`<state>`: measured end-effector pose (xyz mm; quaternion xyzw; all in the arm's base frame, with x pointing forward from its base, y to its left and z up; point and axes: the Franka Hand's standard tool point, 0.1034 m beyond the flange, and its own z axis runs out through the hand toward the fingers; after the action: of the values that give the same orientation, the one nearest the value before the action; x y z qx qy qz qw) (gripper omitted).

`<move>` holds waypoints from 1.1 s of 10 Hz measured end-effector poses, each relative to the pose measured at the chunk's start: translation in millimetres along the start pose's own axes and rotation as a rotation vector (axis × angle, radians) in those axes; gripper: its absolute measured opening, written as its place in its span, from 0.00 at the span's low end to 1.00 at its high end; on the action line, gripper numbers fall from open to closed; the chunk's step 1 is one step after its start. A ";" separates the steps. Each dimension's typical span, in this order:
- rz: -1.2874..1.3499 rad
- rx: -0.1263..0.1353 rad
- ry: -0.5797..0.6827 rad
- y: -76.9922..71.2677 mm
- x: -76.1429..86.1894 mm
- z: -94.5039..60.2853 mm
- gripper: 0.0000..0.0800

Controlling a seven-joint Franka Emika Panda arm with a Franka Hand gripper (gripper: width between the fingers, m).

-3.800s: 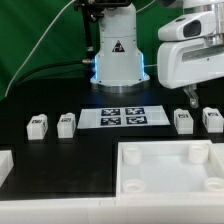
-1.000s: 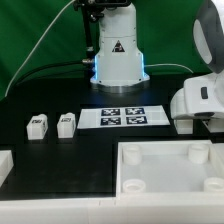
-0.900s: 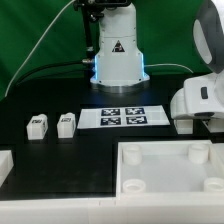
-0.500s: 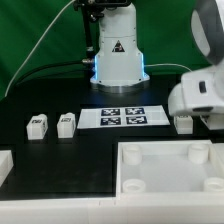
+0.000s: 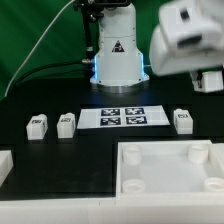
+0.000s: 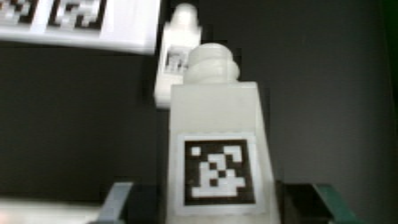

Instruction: Assemble one leg

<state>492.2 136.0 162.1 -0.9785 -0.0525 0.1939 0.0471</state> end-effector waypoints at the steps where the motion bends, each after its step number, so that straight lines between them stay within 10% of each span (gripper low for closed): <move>1: -0.001 -0.005 0.115 -0.3 2.5 -4.9 0.37; 4: -0.032 -0.027 0.536 6.1 10.7 -7.9 0.37; 9: -0.112 -0.085 1.182 37.5 75.1 -81.0 0.37; 10: -0.114 -0.078 1.032 37.9 74.5 -52.2 0.37; 11: -0.115 -0.080 1.046 37.7 73.2 -60.9 0.37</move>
Offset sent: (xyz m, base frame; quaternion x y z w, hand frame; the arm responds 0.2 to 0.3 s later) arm 0.0000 0.0000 0.0000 0.0000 0.3382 0.0000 0.9411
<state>586.0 103.2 186.6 -0.9412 -0.0827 -0.3252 0.0400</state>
